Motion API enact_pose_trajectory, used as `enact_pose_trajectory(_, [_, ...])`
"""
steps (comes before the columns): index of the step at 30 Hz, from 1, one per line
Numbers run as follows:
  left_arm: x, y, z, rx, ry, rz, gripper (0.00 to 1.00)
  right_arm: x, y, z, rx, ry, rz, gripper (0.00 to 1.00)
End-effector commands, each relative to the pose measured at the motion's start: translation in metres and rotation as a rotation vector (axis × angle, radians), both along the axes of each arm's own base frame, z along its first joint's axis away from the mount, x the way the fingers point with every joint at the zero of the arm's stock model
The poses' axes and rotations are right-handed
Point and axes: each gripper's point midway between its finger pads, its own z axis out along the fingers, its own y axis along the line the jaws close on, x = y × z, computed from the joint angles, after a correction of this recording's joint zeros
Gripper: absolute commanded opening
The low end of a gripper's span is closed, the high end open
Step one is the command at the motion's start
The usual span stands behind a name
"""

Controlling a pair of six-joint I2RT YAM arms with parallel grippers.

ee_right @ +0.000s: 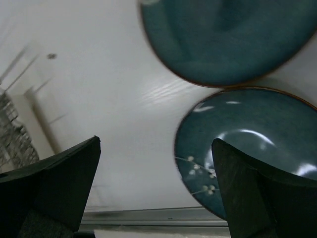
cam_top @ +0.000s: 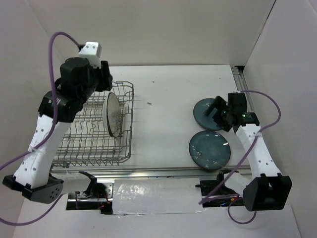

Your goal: Load the plates into the dish rack

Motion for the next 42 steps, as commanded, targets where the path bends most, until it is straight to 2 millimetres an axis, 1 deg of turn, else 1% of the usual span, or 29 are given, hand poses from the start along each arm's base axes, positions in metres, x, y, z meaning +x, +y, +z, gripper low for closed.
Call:
enact_pose_trajectory(1, [0.009,-0.034,-0.008,0.036,0.049,-0.116,0.61,0.001,-0.033,-0.017,0.031,0.005,-0.172,1.0])
enact_pose_trajectory(2, [0.012,-0.051,-0.014,0.034,0.07,-0.172,0.61,0.0,-0.048,-0.032,0.024,0.044,-0.231,1.0])
enact_pose_trajectory(3, [0.014,-0.069,-0.014,0.021,0.078,-0.244,0.61,0.001,-0.064,-0.043,0.014,0.074,-0.3,1.0])
enact_pose_trajectory(4, [0.014,-0.069,-0.009,0.023,0.067,-0.247,0.61,0.003,-0.066,-0.042,0.012,0.067,-0.311,0.99])
enact_pose_trajectory(5, [0.016,-0.085,-0.015,0.011,0.092,-0.305,0.61,0.002,-0.077,-0.053,0.008,0.094,-0.353,0.99])
enact_pose_trajectory(6, [0.017,-0.09,-0.009,0.0,0.088,-0.321,0.61,0.005,-0.084,-0.055,0.005,0.09,-0.38,0.99])
enact_pose_trajectory(7, [0.018,-0.101,-0.018,0.002,0.12,-0.349,0.61,0.007,-0.09,-0.058,0.006,0.093,-0.397,0.99])
enact_pose_trajectory(8, [0.016,-0.108,-0.015,-0.008,0.12,-0.381,0.62,0.009,-0.104,-0.065,-0.013,0.099,-0.442,0.99])
enact_pose_trajectory(10, [0.014,-0.119,-0.016,-0.012,0.124,-0.418,0.62,0.011,-0.116,-0.074,-0.025,0.112,-0.484,0.99])
enact_pose_trajectory(11, [0.013,-0.125,-0.019,-0.011,0.129,-0.435,0.63,0.013,-0.126,-0.08,-0.019,0.121,-0.513,0.99])
enact_pose_trajectory(13, [0.013,-0.129,-0.021,-0.014,0.134,-0.442,0.63,0.017,-0.131,-0.087,-0.007,0.127,-0.517,0.96])
enact_pose_trajectory(14, [0.011,-0.133,-0.024,-0.022,0.146,-0.462,0.64,0.021,-0.138,-0.094,0.0,0.134,-0.529,0.94])
enact_pose_trajectory(16, [0.008,-0.14,-0.025,-0.049,0.162,-0.493,0.64,0.026,-0.143,-0.099,-0.015,0.137,-0.534,0.92])
enact_pose_trajectory(18, [0.006,-0.146,-0.029,-0.066,0.183,-0.514,0.64,0.032,-0.149,-0.1,-0.028,0.119,-0.542,0.9])
enact_pose_trajectory(19, [0.003,-0.152,-0.032,-0.082,0.199,-0.54,0.65,0.032,-0.15,-0.106,-0.032,0.137,-0.543,0.9])
enact_pose_trajectory(20, [0.003,-0.154,-0.033,-0.087,0.202,-0.551,0.65,0.036,-0.152,-0.108,-0.033,0.131,-0.544,0.9])
enact_pose_trajectory(21, [0.003,-0.156,-0.033,-0.095,0.204,-0.557,0.65,0.037,-0.152,-0.112,-0.027,0.138,-0.542,0.89])
enact_pose_trajectory(22, [0.003,-0.158,-0.035,-0.098,0.21,-0.565,0.65,0.037,-0.15,-0.12,-0.02,0.159,-0.533,0.89])
enact_pose_trajectory(23, [0.003,-0.16,-0.033,-0.104,0.205,-0.571,0.65,0.039,-0.15,-0.123,-0.013,0.159,-0.531,0.89])
enact_pose_trajectory(24, [0.003,-0.162,-0.034,-0.108,0.21,-0.583,0.66,0.039,-0.15,-0.131,-0.009,0.178,-0.532,0.89])
enact_pose_trajectory(26, [0.003,-0.165,-0.033,-0.113,0.209,-0.595,0.66,0.04,-0.151,-0.138,0.001,0.187,-0.535,0.87])
enact_pose_trajectory(27, [0.003,-0.166,-0.035,-0.115,0.216,-0.599,0.66,0.039,-0.148,-0.146,0.022,0.204,-0.525,0.87])
enact_pose_trajectory(29, [0.002,-0.168,-0.036,-0.121,0.222,-0.608,0.67,0.042,-0.145,-0.149,0.043,0.196,-0.51,0.85])
enact_pose_trajectory(30, [0.003,-0.168,-0.036,-0.121,0.222,-0.604,0.67,0.042,-0.143,-0.154,0.05,0.206,-0.502,0.85])
enact_pose_trajectory(31, [0.003,-0.168,-0.04,-0.119,0.231,-0.605,0.67,0.044,-0.142,-0.155,0.052,0.202,-0.494,0.85])
enact_pose_trajectory(36, [0.004,-0.167,-0.045,-0.12,0.242,-0.592,0.68,0.048,-0.142,-0.163,0.054,0.21,-0.474,0.86])
enact_pose_trajectory(37, [0.004,-0.167,-0.048,-0.117,0.249,-0.59,0.68,0.049,-0.143,-0.163,0.056,0.212,-0.475,0.87])
enact_pose_trajectory(42, [0.005,-0.167,-0.05,-0.119,0.245,-0.588,0.68,0.049,-0.144,-0.161,0.069,0.193,-0.479,0.87])
